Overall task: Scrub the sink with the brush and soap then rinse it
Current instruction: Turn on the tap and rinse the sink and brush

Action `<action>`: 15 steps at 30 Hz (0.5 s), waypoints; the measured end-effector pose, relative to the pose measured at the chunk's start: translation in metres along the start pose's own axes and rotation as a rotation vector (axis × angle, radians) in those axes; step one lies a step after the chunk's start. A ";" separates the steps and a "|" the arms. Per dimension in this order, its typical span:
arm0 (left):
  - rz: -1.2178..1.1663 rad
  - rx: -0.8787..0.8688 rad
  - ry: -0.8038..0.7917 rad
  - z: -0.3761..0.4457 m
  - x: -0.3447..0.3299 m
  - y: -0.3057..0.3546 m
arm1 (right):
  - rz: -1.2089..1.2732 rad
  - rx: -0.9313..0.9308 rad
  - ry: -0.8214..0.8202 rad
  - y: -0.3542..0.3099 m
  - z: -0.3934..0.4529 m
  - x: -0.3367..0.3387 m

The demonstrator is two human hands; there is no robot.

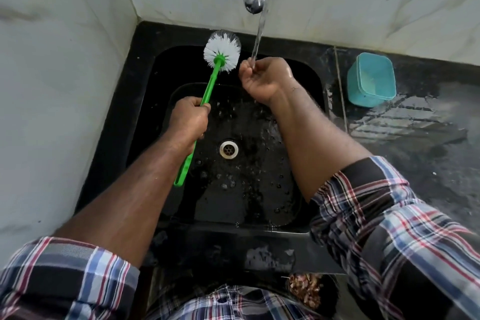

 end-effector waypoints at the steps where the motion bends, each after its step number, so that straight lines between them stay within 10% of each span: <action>1: 0.001 0.001 0.004 0.001 0.001 0.001 | 0.064 -0.006 -0.014 -0.001 0.000 -0.001; 5: -0.007 0.012 0.002 0.003 0.002 0.002 | 0.127 0.051 -0.130 -0.004 -0.011 -0.005; 11: -0.068 0.056 -0.118 -0.007 -0.020 0.004 | -0.900 0.097 -0.286 0.025 -0.058 0.007; 15: -0.226 0.193 -0.229 -0.021 -0.041 0.006 | -0.938 0.319 -0.116 -0.022 -0.059 0.018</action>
Point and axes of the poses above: each hand's wrist, its own z-axis towards the middle knuckle, its own x-axis out of the back of the hand, y = z × x, the point moved 7 cm from there along z, towards the middle knuckle, and after that the axes turned 11 degrees about y, right-handed, at the moved point
